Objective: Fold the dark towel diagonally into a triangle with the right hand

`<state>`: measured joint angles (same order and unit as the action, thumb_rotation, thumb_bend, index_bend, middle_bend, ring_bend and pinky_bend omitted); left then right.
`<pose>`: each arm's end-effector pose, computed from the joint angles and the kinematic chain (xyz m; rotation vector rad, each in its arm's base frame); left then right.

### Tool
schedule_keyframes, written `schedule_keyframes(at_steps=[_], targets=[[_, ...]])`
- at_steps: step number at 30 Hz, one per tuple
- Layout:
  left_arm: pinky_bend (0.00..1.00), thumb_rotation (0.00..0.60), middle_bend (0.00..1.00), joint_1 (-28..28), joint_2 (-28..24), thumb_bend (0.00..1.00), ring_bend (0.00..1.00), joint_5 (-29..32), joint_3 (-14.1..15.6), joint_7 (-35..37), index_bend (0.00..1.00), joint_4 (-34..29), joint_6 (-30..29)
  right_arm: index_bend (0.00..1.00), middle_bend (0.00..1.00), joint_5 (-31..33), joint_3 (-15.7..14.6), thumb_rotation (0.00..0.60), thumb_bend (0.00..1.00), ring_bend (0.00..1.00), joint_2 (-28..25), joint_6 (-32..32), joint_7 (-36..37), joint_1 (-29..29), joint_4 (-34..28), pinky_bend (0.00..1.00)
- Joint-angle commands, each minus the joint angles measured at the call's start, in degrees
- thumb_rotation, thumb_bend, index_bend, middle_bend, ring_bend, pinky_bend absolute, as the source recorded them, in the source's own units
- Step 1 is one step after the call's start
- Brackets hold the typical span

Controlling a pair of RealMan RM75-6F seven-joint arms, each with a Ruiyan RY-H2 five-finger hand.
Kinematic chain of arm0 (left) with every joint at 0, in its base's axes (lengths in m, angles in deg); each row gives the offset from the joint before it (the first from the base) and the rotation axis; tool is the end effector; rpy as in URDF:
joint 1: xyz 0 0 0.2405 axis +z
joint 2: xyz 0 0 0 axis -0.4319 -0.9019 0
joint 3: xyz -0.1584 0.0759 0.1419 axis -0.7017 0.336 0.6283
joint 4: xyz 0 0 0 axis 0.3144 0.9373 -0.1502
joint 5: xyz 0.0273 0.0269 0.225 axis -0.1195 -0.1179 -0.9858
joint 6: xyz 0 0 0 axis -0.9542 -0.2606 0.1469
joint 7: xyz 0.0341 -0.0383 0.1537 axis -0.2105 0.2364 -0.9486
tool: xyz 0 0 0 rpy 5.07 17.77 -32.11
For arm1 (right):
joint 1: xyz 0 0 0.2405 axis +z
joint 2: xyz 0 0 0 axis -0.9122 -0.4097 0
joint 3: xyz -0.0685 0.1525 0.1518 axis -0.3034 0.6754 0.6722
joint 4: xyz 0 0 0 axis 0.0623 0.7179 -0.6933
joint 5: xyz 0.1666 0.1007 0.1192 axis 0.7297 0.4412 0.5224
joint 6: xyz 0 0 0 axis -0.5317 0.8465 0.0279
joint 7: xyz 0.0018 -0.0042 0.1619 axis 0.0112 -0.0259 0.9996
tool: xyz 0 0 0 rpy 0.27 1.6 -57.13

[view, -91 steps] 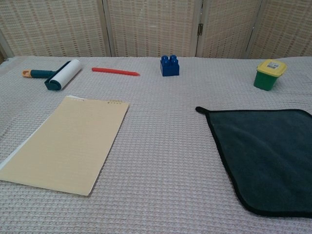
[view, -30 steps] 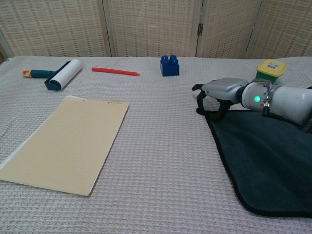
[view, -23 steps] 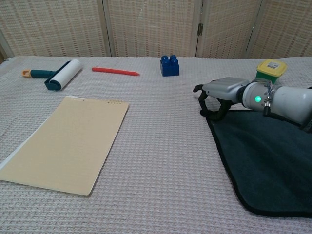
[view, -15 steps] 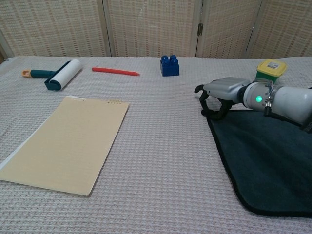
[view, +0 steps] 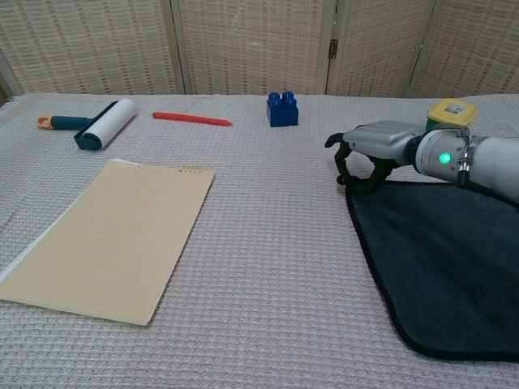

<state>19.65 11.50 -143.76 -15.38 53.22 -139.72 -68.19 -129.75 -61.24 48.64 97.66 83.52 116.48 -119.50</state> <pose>-0.3025 0.2109 0.1646 -1.3637 -0.8124 -1.0247 -0.1628 -0.4124 -0.0646 2.0240 -0.8107 0.6931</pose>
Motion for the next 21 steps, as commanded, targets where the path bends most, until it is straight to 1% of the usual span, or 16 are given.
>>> schedule_keyframes(at_steps=[1,5,8,15,21], targets=[[0.00,0.600,0.03,-0.01,0.02,0.85,0.00,-0.22,0.11,-0.08,0.00,-0.06,-0.07,0.60,0.10,-2.51,-1.34,0.600,0.49,0.11,-5.24,4.91,0.86,-3.06,-7.17,0.00],[0.00,0.600,0.03,0.05,0.12,0.85,0.00,-0.52,0.22,-0.49,0.00,-0.18,-0.35,0.60,0.10,-5.26,-3.43,0.600,0.49,0.11,-11.17,11.06,0.94,-7.17,-14.91,0.00],[0.00,0.600,0.03,0.01,0.31,0.85,0.00,-0.71,0.33,-1.12,0.00,-0.24,-0.33,0.60,0.11,-7.63,-5.84,0.600,0.49,0.12,-14.80,15.31,1.05,-10.55,-18.60,0.00],[0.00,0.600,0.03,0.01,0.84,0.85,0.00,-0.98,0.54,-2.87,0.00,-0.66,-0.42,0.60,0.11,-13.01,-12.38,0.600,0.49,0.12,-21.44,20.45,2.94,-16.67,-23.43,0.00],[0.00,0.600,0.03,0.03,1.37,0.85,0.00,-1.45,0.78,-4.38,0.00,-0.96,-0.62,0.60,0.11,-16.07,-16.12,0.600,0.49,0.12,-24.64,22.61,4.43,-20.19,-24.79,0.00]])
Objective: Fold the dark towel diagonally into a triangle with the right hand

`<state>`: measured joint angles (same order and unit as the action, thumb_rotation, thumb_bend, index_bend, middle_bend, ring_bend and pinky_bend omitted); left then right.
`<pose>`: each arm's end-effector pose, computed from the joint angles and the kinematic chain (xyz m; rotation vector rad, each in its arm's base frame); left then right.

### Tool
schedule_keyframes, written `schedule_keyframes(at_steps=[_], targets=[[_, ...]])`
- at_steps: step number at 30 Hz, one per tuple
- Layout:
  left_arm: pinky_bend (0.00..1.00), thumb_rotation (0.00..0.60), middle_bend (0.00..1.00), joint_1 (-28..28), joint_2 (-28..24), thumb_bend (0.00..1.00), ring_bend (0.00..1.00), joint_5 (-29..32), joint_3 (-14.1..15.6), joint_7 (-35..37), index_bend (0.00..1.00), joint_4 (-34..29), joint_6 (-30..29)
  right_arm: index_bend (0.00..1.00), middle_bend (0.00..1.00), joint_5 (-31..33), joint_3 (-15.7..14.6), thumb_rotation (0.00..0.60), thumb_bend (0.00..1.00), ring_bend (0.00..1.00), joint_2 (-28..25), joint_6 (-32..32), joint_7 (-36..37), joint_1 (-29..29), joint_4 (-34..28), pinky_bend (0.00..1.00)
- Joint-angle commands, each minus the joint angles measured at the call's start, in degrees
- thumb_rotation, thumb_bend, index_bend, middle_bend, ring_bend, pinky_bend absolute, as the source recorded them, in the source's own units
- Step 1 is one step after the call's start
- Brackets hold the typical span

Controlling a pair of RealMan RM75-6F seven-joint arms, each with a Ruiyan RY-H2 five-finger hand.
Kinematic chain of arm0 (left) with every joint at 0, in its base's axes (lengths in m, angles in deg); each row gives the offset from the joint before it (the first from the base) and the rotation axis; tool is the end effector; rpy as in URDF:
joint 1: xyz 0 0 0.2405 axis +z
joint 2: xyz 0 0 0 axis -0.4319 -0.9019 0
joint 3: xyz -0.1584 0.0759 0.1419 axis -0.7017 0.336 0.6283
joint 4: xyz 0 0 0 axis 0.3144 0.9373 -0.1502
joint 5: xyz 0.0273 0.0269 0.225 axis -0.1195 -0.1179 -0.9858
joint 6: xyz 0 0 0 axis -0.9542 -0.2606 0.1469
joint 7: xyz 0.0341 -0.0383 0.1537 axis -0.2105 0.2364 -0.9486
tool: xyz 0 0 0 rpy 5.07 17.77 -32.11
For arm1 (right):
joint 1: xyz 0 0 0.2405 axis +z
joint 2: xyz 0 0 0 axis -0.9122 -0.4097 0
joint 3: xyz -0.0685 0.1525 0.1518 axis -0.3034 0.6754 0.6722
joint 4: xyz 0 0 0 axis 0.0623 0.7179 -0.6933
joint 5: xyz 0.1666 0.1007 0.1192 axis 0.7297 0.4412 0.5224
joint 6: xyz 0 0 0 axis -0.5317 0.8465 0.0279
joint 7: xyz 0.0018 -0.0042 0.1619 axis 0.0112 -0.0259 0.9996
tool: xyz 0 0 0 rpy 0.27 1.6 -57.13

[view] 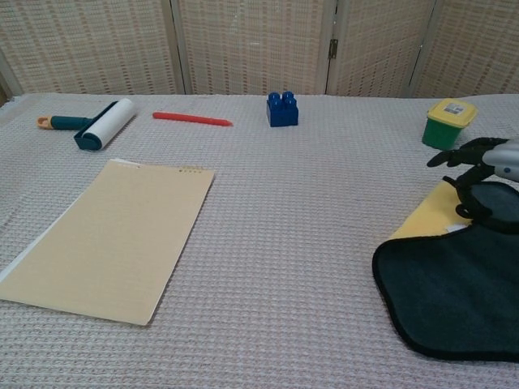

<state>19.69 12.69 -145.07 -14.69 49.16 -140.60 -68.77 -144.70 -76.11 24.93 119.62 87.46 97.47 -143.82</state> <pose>-0.2952 0.2073 0.1537 -1.3953 -0.7813 -1.0049 -0.2581 -0.2831 0.0251 2.0416 -0.7860 0.6903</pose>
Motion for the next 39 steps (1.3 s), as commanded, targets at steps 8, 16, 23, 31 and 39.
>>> schedule_keyframes(at_steps=[8,16,23,31,39], targets=[[0.00,0.600,0.03,-0.30,0.46,0.85,0.00,-0.97,0.88,-0.65,0.00,-0.49,0.81,0.60,0.11,-4.57,-4.92,0.600,0.49,0.13,-2.99,3.12,1.69,-5.19,-0.60,0.00],[0.00,0.600,0.02,-0.58,0.22,0.85,0.00,-0.01,0.81,-0.55,0.00,-0.74,1.95,0.60,0.11,-6.00,-6.61,0.600,0.49,0.13,-4.16,4.70,3.50,-8.28,0.67,0.00],[0.00,0.600,0.02,-0.75,0.41,0.84,0.00,0.29,0.79,-1.11,0.00,-0.68,2.39,0.60,0.11,-6.45,-7.31,0.600,0.49,0.13,-4.33,5.25,6.50,-10.47,3.46,0.00],[0.00,0.600,0.02,-1.35,0.35,0.83,0.00,-0.21,1.49,-0.01,0.00,-1.20,3.93,0.60,0.11,-7.65,-8.36,0.600,0.49,0.13,-4.50,5.11,10.43,-11.98,6.89,0.00],[0.00,0.600,0.02,-1.77,0.92,0.82,0.00,0.52,1.62,-0.86,0.00,-1.00,5.25,0.60,0.11,-8.44,-8.98,0.600,0.49,0.13,-4.24,6.57,14.30,-14.29,10.30,0.00]])
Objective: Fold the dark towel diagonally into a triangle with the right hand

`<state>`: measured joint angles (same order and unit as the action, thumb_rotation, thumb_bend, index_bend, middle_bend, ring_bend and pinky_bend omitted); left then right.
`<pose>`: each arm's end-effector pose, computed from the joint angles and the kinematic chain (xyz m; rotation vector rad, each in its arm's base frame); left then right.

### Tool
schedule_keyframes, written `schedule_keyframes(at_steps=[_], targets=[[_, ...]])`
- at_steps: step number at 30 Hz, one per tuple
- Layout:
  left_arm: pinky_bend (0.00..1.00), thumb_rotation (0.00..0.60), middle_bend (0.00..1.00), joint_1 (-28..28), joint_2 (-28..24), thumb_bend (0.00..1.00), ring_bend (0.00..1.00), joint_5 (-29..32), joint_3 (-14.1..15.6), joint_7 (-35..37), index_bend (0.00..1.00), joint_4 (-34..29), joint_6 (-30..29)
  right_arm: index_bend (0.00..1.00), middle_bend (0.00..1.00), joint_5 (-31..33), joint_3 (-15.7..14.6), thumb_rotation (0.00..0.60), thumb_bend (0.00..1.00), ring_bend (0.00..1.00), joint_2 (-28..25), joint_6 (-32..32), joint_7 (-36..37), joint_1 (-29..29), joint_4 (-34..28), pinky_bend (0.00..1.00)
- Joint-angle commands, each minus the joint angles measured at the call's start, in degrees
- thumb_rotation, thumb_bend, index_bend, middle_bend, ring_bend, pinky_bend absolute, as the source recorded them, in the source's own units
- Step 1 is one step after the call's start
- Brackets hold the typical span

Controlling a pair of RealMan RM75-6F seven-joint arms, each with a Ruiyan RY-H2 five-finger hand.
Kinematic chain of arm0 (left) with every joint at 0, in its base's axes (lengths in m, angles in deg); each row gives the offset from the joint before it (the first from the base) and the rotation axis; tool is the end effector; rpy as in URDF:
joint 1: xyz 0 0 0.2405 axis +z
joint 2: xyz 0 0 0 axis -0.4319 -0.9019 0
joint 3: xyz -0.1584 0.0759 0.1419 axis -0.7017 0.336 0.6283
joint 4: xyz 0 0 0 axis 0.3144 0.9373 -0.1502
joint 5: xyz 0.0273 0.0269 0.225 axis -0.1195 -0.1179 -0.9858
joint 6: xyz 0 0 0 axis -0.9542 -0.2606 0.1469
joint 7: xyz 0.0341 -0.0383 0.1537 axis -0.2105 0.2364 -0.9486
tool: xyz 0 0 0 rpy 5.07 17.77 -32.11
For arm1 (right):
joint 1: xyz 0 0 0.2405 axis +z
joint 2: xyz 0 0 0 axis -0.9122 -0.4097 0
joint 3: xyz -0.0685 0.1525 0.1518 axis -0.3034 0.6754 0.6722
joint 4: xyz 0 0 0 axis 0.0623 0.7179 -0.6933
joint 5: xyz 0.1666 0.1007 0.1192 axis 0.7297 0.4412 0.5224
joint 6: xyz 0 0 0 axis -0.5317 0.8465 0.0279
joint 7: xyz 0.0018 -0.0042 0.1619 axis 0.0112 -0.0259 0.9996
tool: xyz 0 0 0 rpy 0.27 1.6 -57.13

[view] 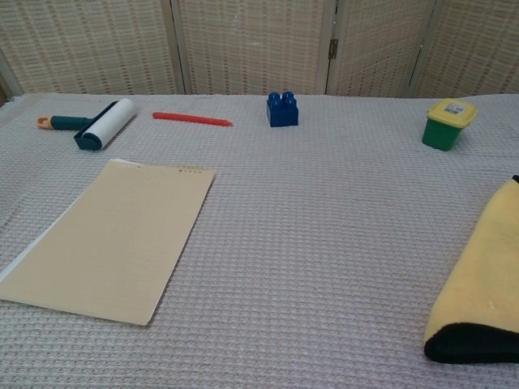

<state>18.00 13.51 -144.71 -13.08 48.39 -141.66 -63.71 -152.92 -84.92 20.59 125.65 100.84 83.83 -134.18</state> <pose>-0.2947 0.2103 0.1307 -1.4616 -0.8683 -0.9593 -0.3629 -0.1896 0.0686 1.9952 -0.9905 0.4936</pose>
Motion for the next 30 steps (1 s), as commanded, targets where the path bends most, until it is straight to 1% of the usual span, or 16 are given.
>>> schedule_keyframes(at_steps=[1,6,14,15,17,18,19,20,22,26,30], targets=[[0.00,0.600,0.02,-0.13,0.17,0.82,0.00,0.24,0.05,-0.06,0.00,0.04,0.38,0.60,0.11,-0.36,-0.19,0.600,0.49,0.13,0.16,0.96,1.46,-1.02,1.02,0.00],[0.00,0.600,0.02,-0.35,0.25,0.82,0.00,0.36,0.18,-0.05,0.00,0.06,0.95,0.60,0.11,-0.41,0.18,0.600,0.49,0.13,1.21,2.07,2.64,-2.37,3.16,0.00],[0.00,0.600,0.02,-0.36,0.25,0.82,0.00,0.46,0.22,-0.16,0.00,0.04,0.92,0.59,0.10,-1.53,0.56,0.600,0.49,0.13,3.05,1.89,4.98,-2.48,5.85,0.00],[0.00,0.600,0.02,-0.35,0.27,0.82,0.00,0.56,0.18,-0.16,0.00,0.08,0.91,0.56,0.09,-1.68,0.50,0.600,0.49,0.13,2.96,1.82,5.28,-2.44,5.85,0.00],[0.00,0.600,0.01,-0.36,0.44,0.82,0.00,0.77,-0.02,-0.02,0.00,0.22,0.78,0.42,0.06,-2.16,0.41,0.600,0.49,0.12,2.69,2.30,6.48,-2.46,5.72,0.00],[0.00,0.600,0.00,-0.36,0.54,0.82,0.00,0.83,-0.10,0.04,0.00,0.31,0.70,0.30,0.04,-2.39,0.34,0.600,0.49,0.12,2.52,2.57,6.84,-2.52,5.79,0.00],[0.00,0.600,0.00,-0.36,0.62,0.82,0.00,0.85,-0.14,0.10,0.00,0.39,0.64,0.20,0.03,-2.55,0.26,0.600,0.49,0.11,2.29,2.74,6.90,-2.59,5.82,0.00],[0.00,0.600,0.00,-0.36,0.69,0.82,0.00,0.81,-0.18,0.24,0.00,0.47,0.54,0.12,0.02,-2.63,0.23,0.600,0.49,0.11,2.03,2.92,6.74,-2.71,5.75,0.00],[0.00,0.600,0.00,-0.39,0.83,0.82,0.00,0.63,-0.22,0.69,0.00,0.70,0.33,0.01,0.00,-2.69,0.16,0.600,0.49,0.09,1.30,3.25,6.29,-3.00,5.19,0.00],[0.00,0.600,0.00,-0.47,0.82,0.82,0.00,0.95,-0.21,1.27,0.00,0.82,0.72,0.00,0.00,-2.49,0.05,0.600,0.49,0.07,-0.14,3.17,5.24,-3.41,3.52,0.00],[0.00,0.600,0.00,-0.54,0.70,0.82,0.00,1.51,-0.23,1.29,0.00,0.61,1.27,0.00,0.00,-3.55,-0.74,0.600,0.49,0.06,-1.52,3.57,6.07,-3.64,2.27,0.00]])
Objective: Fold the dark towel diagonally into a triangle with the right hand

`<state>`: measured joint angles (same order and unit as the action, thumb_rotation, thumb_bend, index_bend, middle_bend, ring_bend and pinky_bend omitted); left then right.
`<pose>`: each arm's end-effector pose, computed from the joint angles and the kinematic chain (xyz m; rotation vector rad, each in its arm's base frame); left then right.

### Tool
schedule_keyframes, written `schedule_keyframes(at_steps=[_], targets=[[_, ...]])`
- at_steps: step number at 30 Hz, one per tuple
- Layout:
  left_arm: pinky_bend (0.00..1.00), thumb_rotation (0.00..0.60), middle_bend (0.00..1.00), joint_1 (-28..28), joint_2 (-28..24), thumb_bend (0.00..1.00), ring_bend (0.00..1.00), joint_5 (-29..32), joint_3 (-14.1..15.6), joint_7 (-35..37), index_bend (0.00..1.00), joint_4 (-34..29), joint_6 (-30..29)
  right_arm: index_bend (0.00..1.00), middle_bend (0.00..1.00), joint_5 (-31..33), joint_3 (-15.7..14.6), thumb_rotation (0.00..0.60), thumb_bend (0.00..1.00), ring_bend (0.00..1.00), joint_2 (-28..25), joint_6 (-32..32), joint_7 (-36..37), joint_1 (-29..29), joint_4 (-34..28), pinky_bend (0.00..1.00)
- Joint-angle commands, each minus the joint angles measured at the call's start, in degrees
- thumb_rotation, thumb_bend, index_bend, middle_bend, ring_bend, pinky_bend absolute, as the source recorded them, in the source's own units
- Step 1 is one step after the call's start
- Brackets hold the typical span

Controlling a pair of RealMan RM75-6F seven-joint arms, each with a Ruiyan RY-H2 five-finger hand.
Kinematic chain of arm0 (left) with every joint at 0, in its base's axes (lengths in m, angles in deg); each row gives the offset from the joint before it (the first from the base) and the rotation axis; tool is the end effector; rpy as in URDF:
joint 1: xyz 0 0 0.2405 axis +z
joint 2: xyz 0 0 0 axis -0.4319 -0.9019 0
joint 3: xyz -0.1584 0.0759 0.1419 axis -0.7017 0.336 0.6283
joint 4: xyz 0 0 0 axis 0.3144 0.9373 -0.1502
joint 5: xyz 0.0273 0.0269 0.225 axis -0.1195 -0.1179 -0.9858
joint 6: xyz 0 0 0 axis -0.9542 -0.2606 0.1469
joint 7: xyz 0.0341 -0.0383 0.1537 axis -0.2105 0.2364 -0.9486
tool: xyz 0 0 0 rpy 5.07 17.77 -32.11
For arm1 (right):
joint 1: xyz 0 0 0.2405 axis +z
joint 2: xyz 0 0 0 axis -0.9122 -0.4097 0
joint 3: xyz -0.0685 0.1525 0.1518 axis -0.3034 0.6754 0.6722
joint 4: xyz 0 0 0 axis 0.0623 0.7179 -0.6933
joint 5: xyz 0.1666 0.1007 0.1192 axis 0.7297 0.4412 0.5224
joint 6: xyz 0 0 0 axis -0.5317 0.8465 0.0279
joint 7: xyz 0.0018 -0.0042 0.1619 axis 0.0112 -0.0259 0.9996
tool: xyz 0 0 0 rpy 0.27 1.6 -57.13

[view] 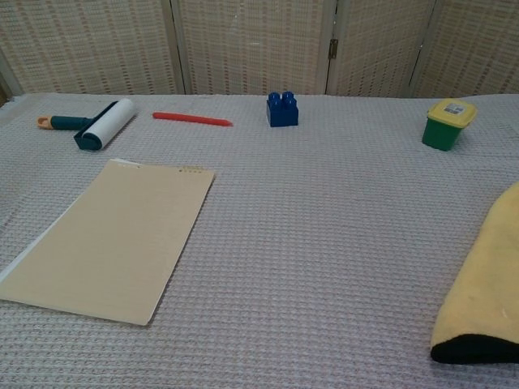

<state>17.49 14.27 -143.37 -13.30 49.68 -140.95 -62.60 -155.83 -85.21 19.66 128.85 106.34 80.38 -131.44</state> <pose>-0.2983 0.2143 0.1275 -1.4446 -0.9020 -0.9622 -0.3749 -0.1709 0.0833 1.9637 -1.0455 0.5229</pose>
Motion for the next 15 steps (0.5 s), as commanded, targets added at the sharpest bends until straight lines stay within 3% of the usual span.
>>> schedule_keyframes(at_steps=[1,5,10,15], targets=[[0.00,0.600,0.00,-0.04,-0.10,0.82,0.00,0.23,-0.01,-0.02,0.00,-0.16,0.23,0.00,0.00,-1.05,-0.63,0.600,0.49,0.06,-0.83,0.77,0.87,-0.29,-0.53,0.00],[0.00,0.600,0.00,-0.15,-0.09,0.82,0.00,0.39,0.01,-0.09,0.00,-0.28,0.56,0.05,0.00,-2.43,-1.24,0.600,0.49,0.06,-1.94,2.83,1.35,-1.08,-1.03,0.00],[0.00,0.600,0.00,-0.32,-0.07,0.82,0.00,0.49,0.15,-0.05,0.00,-0.30,1.08,0.25,0.01,-3.57,-2.06,0.600,0.49,0.07,-3.64,4.65,1.49,-2.12,-2.09,0.00],[0.00,0.600,0.00,-0.43,0.08,0.81,0.00,0.34,0.30,-0.38,0.00,-0.39,1.27,0.34,0.02,-4.41,-2.88,0.600,0.49,0.07,-5.16,6.15,0.37,-3.56,-2.98,0.00]])
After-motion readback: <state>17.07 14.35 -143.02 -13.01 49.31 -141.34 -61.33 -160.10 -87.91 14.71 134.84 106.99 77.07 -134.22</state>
